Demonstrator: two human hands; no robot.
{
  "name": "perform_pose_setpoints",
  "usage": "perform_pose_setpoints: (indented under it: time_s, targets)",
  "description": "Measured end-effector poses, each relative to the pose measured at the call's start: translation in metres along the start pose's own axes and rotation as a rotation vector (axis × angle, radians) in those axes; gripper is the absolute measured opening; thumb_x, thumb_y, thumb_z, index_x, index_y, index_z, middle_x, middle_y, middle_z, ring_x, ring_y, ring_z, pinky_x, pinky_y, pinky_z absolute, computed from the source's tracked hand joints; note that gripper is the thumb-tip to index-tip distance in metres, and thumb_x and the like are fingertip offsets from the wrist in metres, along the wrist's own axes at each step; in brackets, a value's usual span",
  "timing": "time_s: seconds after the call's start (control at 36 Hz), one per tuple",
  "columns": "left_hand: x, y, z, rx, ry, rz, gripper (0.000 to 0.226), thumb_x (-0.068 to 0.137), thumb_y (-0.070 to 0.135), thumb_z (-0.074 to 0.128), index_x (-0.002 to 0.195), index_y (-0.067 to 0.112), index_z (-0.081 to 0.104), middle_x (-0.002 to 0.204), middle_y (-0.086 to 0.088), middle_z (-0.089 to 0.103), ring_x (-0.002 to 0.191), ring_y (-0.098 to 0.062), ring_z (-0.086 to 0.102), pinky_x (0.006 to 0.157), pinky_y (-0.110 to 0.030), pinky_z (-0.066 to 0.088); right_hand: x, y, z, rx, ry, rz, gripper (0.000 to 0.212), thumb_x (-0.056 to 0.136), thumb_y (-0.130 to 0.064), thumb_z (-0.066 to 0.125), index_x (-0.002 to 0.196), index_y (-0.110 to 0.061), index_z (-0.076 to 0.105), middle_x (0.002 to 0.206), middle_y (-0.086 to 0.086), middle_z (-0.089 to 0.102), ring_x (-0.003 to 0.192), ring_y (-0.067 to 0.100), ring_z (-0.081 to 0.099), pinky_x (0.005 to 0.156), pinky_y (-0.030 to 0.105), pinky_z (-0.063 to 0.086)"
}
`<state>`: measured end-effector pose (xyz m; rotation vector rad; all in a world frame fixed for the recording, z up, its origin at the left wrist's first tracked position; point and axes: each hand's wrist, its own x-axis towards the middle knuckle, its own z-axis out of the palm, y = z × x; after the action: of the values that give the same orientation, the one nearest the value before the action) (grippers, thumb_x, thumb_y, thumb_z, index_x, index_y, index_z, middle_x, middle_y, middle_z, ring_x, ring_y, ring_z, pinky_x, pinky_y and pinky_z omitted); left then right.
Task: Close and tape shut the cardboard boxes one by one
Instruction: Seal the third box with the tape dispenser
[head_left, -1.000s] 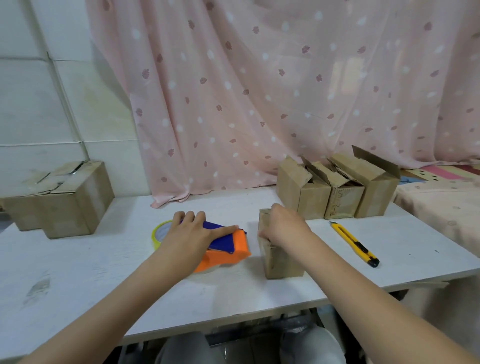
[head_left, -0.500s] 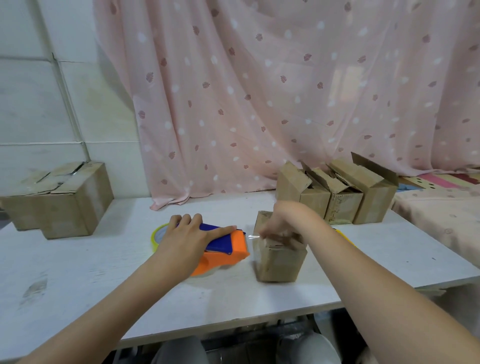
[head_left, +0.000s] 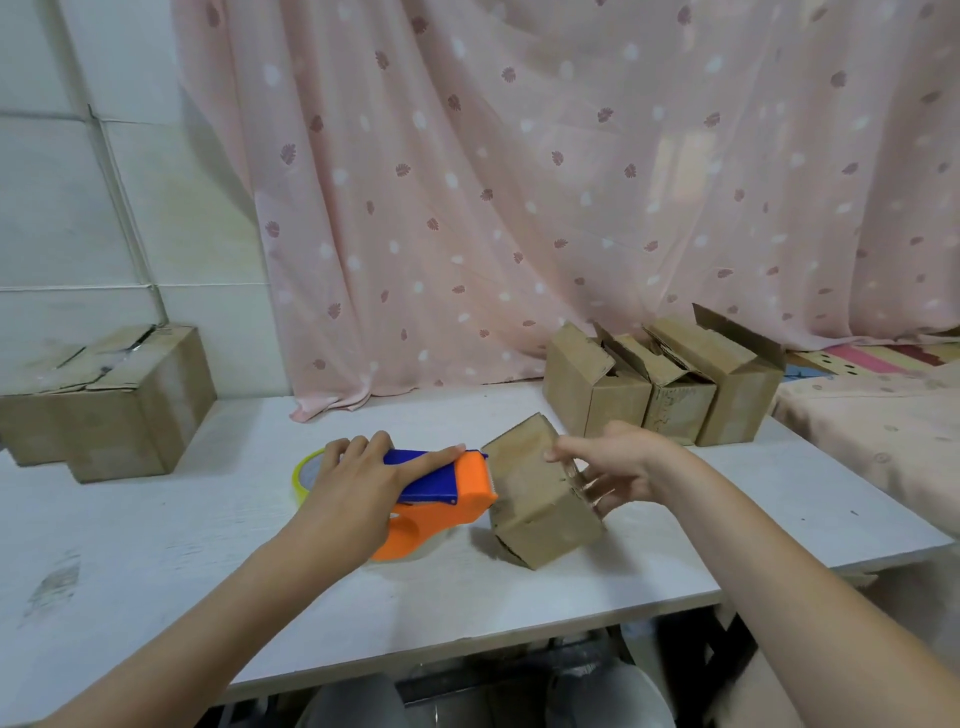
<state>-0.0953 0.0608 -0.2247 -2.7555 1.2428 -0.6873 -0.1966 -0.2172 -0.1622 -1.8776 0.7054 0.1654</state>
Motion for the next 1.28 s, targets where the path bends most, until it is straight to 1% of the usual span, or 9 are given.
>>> perform_pose_setpoints:
  time_s: [0.25,0.47,0.56,0.72,0.92,0.97,1.06,1.17,1.28]
  targets:
    - [0.008,0.008,-0.002,0.084,-0.026,0.016,0.116,0.059,0.018,0.082,0.148,0.057,0.018,0.087,0.0,0.047,0.077,-0.023,0.052,0.077,-0.042,0.045,0.003,0.032,0.003,0.266,-0.141,-0.033,0.029,0.094,-0.023,0.066,0.113,-0.001,0.066,0.085,0.017,0.072,0.07,0.028,0.07,0.071,0.038,0.059]
    - [0.014,0.014,-0.005,0.052,-0.058,0.028,0.106,0.075,0.024,0.074,0.15,0.058,0.006,0.098,0.0,0.048,0.089,-0.024,0.052,0.086,-0.042,0.04,0.01,0.036,0.007,0.2,-0.104,-0.052,0.033,0.092,-0.027,0.062,0.11,0.0,0.068,0.079,0.011,0.068,0.068,0.024,0.061,0.077,0.033,0.055]
    - [0.017,0.017,-0.003,0.063,0.018,0.028,0.115,0.053,0.018,0.084,0.147,0.052,0.027,0.08,0.0,0.048,0.068,-0.023,0.05,0.07,-0.04,0.045,0.012,0.04,0.009,0.092,-0.026,-0.088,0.025,0.089,-0.032,0.063,0.098,-0.011,0.072,0.087,0.004,0.064,0.08,0.02,0.055,0.08,0.032,0.047]
    - [0.02,0.018,0.004,0.078,0.058,0.022,0.116,0.049,0.015,0.085,0.145,0.05,0.032,0.078,-0.001,0.047,0.065,-0.023,0.05,0.068,-0.042,0.046,-0.014,0.048,0.028,-0.42,0.338,-0.463,0.043,0.106,-0.032,0.042,0.149,-0.025,0.044,0.15,0.004,0.049,0.14,0.028,0.042,0.111,0.039,0.036]
    - [0.02,0.024,-0.004,0.058,-0.048,0.01,0.1,0.083,0.019,0.067,0.149,0.058,0.003,0.105,-0.004,0.049,0.095,-0.028,0.051,0.091,-0.045,0.036,-0.032,0.051,0.056,-1.006,0.176,-0.722,0.062,0.106,-0.049,0.027,0.159,-0.018,0.021,0.165,-0.001,0.02,0.153,0.019,0.012,0.115,0.024,0.0]
    - [0.022,0.026,-0.004,0.083,-0.03,0.012,0.105,0.077,0.018,0.073,0.149,0.058,0.007,0.099,-0.004,0.05,0.089,-0.028,0.053,0.086,-0.045,0.039,-0.029,0.055,0.059,-1.096,0.249,-0.738,0.065,0.105,-0.05,0.027,0.158,-0.012,0.025,0.164,0.004,0.025,0.152,0.022,0.022,0.114,0.026,0.002]
    - [0.021,0.024,-0.003,0.055,-0.056,0.0,0.095,0.09,0.02,0.058,0.148,0.06,-0.007,0.11,-0.002,0.042,0.101,-0.026,0.047,0.095,-0.042,0.032,-0.022,0.064,0.059,-1.21,0.381,-0.725,0.06,0.097,-0.047,0.032,0.132,-0.01,0.064,0.135,0.004,0.064,0.124,0.02,0.061,0.106,0.029,0.03]
    - [0.017,0.021,-0.007,0.04,-0.029,0.008,0.099,0.085,0.02,0.065,0.148,0.061,0.001,0.106,-0.002,0.047,0.096,-0.026,0.05,0.092,-0.045,0.035,-0.015,0.072,0.062,-1.262,0.469,-0.779,0.052,0.089,-0.051,0.062,0.122,-0.012,0.072,0.124,0.003,0.07,0.114,0.018,0.068,0.101,0.029,0.035]
    - [0.016,0.013,-0.008,0.101,-0.026,0.017,0.105,0.076,0.018,0.073,0.148,0.06,0.01,0.1,-0.003,0.052,0.088,-0.027,0.054,0.087,-0.047,0.038,-0.02,0.069,0.06,-1.276,0.397,-0.701,0.06,0.092,-0.049,0.034,0.122,-0.013,0.072,0.125,0.002,0.07,0.114,0.017,0.067,0.101,0.029,0.035]
